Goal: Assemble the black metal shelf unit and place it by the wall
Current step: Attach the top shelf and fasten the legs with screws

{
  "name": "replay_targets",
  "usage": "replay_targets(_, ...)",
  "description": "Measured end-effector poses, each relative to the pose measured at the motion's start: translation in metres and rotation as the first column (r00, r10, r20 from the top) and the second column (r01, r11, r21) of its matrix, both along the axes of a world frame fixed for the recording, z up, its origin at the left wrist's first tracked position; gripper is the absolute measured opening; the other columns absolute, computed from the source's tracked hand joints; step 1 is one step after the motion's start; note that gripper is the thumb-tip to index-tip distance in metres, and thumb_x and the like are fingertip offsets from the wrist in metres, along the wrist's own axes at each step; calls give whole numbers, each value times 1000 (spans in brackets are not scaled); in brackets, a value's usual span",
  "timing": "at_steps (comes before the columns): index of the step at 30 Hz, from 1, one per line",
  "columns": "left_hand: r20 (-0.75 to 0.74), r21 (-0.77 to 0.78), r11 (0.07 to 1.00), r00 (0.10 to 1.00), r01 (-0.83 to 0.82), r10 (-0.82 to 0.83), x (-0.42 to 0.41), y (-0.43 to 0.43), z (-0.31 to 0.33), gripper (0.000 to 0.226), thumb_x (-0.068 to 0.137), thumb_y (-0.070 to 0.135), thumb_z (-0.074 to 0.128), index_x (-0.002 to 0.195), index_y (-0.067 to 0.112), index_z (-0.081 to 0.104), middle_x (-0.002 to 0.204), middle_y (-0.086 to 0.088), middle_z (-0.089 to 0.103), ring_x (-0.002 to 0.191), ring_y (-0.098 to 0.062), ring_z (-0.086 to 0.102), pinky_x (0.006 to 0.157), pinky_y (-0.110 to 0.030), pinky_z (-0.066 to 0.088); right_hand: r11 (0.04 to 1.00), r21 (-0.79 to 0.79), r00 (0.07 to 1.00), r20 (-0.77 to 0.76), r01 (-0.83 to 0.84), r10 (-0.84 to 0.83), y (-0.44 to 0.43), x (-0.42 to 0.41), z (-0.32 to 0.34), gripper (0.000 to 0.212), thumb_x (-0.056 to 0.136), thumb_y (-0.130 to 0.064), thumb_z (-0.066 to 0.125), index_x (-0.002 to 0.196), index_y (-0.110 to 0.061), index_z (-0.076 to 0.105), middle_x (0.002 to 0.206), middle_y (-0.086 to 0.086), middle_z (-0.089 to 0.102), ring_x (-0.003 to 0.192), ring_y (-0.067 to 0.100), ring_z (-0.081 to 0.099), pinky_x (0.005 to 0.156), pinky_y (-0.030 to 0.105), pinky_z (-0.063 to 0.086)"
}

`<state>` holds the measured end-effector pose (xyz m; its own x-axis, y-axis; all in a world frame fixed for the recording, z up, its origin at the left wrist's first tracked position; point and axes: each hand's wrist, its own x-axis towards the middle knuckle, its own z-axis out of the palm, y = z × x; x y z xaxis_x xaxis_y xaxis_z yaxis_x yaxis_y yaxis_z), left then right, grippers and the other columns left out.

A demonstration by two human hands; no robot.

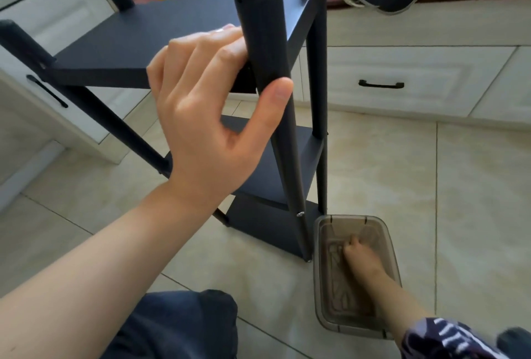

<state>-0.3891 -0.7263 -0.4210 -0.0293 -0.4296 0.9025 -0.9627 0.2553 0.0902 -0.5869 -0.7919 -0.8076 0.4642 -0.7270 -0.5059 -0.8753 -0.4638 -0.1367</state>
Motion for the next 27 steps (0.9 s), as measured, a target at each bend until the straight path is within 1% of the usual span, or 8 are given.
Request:
replay_targets(6,-7,21,1000,1000,-2,2,-1,1,2,49,104,47,44,110,8,72,108,10,61,107,-12,53,98,-34,34,988,-101,991,-76,-114,107,4,-6,0,40,99,0,40,139,-4,46,144,17,43,115,32,59,87,39,52)
replay_targets(10,-9,27,1000,1000,-1,1,-1,1,3,45,103,46,47,111,9,72,107,10,63,106,-12,55,98,-34,34,993,-76,996,-21,-89,87,5,-8,10,38,97,-3,44,135,-6,47,137,15,47,114,31,58,88,38,51)
replay_targets(12,-8,38,999,1000,5,-5,-1,2,4,45,102,46,48,111,10,72,107,12,61,107,-11,54,97,-35,35,1000,-29,998,57,-11,12,12,-7,19,31,98,-7,44,128,-12,51,129,11,55,110,27,60,89,35,52)
replay_targets(15,2,51,999,1000,-9,9,-2,1,6,43,102,46,48,110,11,72,107,11,62,107,-15,58,97,-36,34,976,75,944,248,205,-218,24,-9,34,12,99,-15,46,101,-23,53,99,-2,63,87,13,62,80,29,54)
replay_targets(20,-6,55,997,999,-45,45,-5,-2,6,46,102,48,44,110,12,71,109,1,69,107,-21,60,97,-35,33,882,203,682,569,425,-459,22,4,92,6,100,-17,50,96,-17,55,86,-4,59,75,5,54,60,18,41)
replay_targets(23,-10,66,997,999,-49,49,-5,-2,8,48,102,50,43,112,12,71,111,0,69,109,-19,58,99,-30,29,775,327,446,670,540,-593,16,18,130,15,102,-14,45,96,-11,59,88,5,66,76,18,59,64,31,45)
replay_targets(25,10,69,996,998,-55,55,-4,-2,10,50,102,51,43,112,12,72,112,0,69,110,-19,57,99,-28,28,709,490,264,695,507,-669,14,28,158,19,103,-12,44,100,-5,61,78,9,65,70,21,59,67,38,50)
replay_targets(27,23,70,996,998,-63,61,-4,-2,11,50,102,52,44,113,12,72,114,0,70,111,-19,58,99,-30,30,649,628,63,696,429,-715,14,37,189,20,104,-11,42,105,0,58,70,7,59,62,19,54,59,34,48)
